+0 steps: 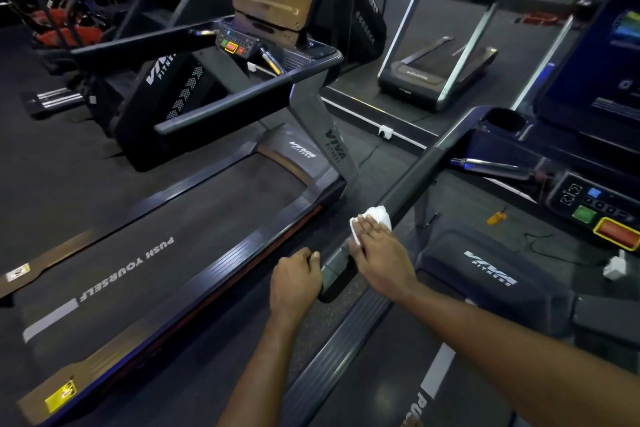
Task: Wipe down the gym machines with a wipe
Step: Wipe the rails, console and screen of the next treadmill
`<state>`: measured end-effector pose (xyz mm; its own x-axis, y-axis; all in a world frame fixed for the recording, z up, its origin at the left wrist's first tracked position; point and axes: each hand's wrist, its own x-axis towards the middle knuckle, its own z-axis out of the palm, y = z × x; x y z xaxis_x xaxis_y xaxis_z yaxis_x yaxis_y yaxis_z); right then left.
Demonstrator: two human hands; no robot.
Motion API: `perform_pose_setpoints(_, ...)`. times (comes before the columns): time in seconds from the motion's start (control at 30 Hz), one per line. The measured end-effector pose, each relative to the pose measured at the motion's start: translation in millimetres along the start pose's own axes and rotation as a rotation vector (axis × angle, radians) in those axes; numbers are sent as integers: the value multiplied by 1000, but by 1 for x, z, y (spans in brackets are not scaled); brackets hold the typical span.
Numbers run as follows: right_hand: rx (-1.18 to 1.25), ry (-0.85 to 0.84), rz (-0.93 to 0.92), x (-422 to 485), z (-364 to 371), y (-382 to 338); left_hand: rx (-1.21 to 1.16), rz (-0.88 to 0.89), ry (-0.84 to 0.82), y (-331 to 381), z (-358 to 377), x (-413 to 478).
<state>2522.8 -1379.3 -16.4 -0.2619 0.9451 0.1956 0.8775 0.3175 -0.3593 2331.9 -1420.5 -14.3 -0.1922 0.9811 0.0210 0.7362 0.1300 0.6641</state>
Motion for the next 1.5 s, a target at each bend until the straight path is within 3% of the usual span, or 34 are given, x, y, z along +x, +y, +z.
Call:
perform_pose_setpoints(0.1, -29, -22, -145, -12, -1, 5, 49, 5, 17, 5, 2, 3)
perform_pose_setpoints(0.23, 4, 45, 64, 15, -2, 14, 118, 6, -26, 16, 6, 12)
perform_pose_setpoints(0.4, -55, 94, -146, 3, 2, 14, 77, -29, -105, 29, 14, 34)
perform_pose_setpoints(0.5, -10, 134, -19, 23, -3, 30, 66, -16, -159, 41, 24, 41)
perform_pose_setpoints(0.57, 10, 96, -16, 21, -2, 32, 84, -25, -180, 45, 29, 41)
perform_pose_setpoints(0.7, -86, -19, -200, 0, 1, 40, 108, -56, -152, 43, 33, 43)
perform_pose_setpoints(0.87, -22, 106, 113, 32, 0, 53, 127, -39, -111, 45, 34, 42)
perform_pose_setpoints(1.03, -124, -21, -180, 13, 1, 48, 139, -32, -114, 45, 33, 42)
perform_pose_setpoints(1.2, -80, 70, 127, 56, -7, 75, 140, -19, -127, 46, 30, 39)
perform_pose_setpoints(1.37, -123, -52, -204, 19, -8, 59, 145, -19, -121, 47, 31, 40)
perform_pose_setpoints(1.4, -129, -40, -197, 23, -11, 66, 141, -18, -127, 47, 31, 40)
perform_pose_setpoints(1.5, -47, 71, 104, 57, -17, 87, 129, -11, -144, 47, 30, 39)
